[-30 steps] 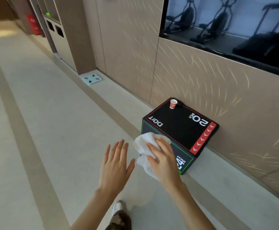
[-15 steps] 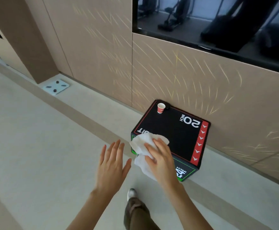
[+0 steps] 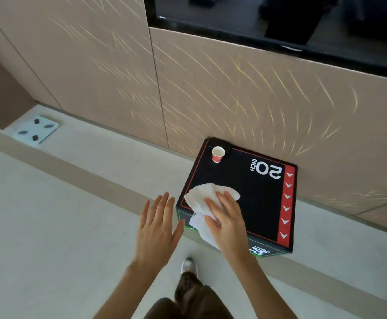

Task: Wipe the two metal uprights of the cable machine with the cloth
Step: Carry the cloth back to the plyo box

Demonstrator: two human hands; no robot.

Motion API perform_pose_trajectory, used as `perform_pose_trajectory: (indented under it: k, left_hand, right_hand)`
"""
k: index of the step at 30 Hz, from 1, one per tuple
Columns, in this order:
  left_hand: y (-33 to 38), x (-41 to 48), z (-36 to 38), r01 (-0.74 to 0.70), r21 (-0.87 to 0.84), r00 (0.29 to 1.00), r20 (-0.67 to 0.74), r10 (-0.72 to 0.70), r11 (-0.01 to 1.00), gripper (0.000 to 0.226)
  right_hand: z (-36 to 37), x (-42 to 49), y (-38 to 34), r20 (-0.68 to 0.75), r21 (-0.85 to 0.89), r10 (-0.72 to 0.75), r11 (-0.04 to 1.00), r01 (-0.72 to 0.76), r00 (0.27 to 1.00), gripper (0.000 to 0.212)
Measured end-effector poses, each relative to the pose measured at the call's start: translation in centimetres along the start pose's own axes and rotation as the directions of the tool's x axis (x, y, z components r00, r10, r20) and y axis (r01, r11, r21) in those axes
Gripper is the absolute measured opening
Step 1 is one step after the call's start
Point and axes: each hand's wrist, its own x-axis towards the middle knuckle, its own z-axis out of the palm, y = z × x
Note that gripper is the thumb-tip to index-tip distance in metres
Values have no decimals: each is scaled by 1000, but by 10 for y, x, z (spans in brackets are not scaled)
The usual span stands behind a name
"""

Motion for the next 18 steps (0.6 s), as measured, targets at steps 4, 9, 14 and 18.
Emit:
perform_pose_trajectory:
  k: [4,9,14,18]
  left_hand:
    - [-19,49,17,-20,-43,999,37,21,999,60]
    - [-46,98,53,-77,-82,994,71,83,994,56]
    - [-72,144,110,-146,-136,981,111,161,980,54]
    - [-96,170,179,-197,-173,960,164,226,965,56]
  right_hand:
    - [31,29,18,39,-33,64,997,-63,997,36]
    - [73,51,40,29,-59,116,992,-114,993,33]
    - [139,55,77,88,-156,182,974,-167,979,26]
    - [202,53,109,45,-126,259,960,-251,965,28]
